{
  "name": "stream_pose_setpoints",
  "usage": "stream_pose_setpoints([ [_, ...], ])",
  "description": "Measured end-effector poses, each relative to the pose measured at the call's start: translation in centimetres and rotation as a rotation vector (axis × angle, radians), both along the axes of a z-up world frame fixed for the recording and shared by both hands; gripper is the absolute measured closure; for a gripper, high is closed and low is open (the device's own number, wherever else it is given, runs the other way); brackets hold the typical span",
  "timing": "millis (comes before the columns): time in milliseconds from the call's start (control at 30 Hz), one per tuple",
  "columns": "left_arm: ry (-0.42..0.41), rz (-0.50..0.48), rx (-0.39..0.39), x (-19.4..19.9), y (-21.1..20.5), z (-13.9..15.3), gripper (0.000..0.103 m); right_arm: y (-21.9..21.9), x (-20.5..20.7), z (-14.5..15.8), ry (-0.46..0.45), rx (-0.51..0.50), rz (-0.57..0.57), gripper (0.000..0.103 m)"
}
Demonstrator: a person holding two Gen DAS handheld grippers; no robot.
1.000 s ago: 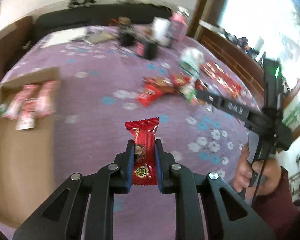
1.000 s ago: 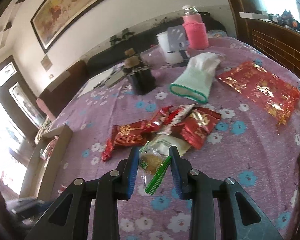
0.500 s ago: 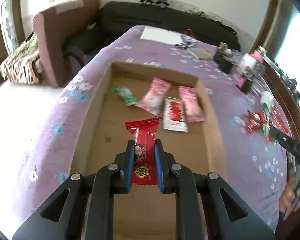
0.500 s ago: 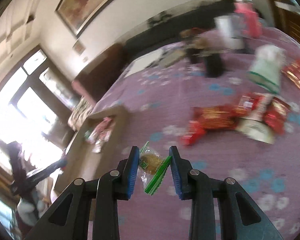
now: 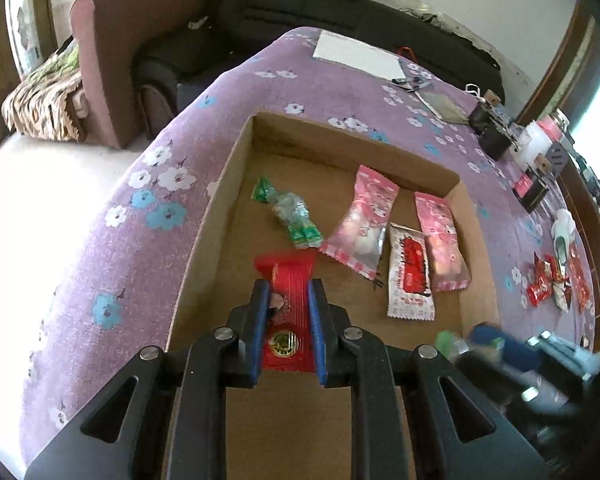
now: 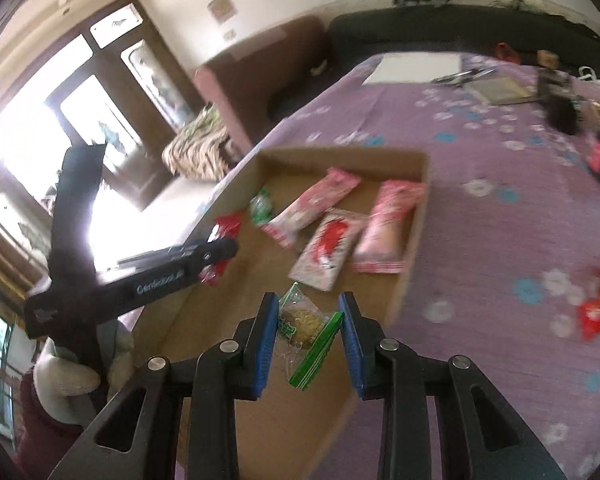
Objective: Organize snacks
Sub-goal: 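Carry both snacks into the cardboard box and open both grippers, then return to the table and grasp the dark red gold-printed bag with the right gripper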
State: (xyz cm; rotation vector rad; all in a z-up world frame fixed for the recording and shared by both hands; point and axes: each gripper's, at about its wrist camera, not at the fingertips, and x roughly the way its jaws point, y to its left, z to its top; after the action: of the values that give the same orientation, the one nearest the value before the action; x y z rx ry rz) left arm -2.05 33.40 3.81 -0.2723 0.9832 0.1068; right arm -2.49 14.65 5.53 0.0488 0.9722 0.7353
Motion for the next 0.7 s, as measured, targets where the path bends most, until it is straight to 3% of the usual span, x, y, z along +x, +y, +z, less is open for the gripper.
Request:
stream_pose_setpoints([
  [267,0.006,0.025,-0.056,-0.3,0.8,0.1,0.086,3.0,-0.5,-0.9,-0.019,-0.033,0.030,0.068],
  [500,-0.097,0.040,-0.076,-3.8,0.2,3.8,0.085,-2.0,-0.6,2.4,-0.082,0.042,-0.015,0.055],
  [533,-0.114,0.032,-0.082,-4.3,-0.1,4.4,0.076,-3.7,-0.4,2.9,-0.095,0.046,-0.042,0.053],
  [567,-0.137,0.022,-0.090,-5.0,-0.5,5.0,0.060,-5.4,0.0,3.1,-0.106,0.044,-0.076,0.053],
  [633,-0.192,-0.001,-0.106,-6.9,-1.6,6.2,0.042,-10.0,1.5,3.1,-0.117,0.009,-0.193,0.051],
  [700,-0.219,-0.032,-0.107,-8.0,-2.7,6.9,0.042,-14.1,3.5,2.6,-0.112,-0.034,-0.314,0.051],
])
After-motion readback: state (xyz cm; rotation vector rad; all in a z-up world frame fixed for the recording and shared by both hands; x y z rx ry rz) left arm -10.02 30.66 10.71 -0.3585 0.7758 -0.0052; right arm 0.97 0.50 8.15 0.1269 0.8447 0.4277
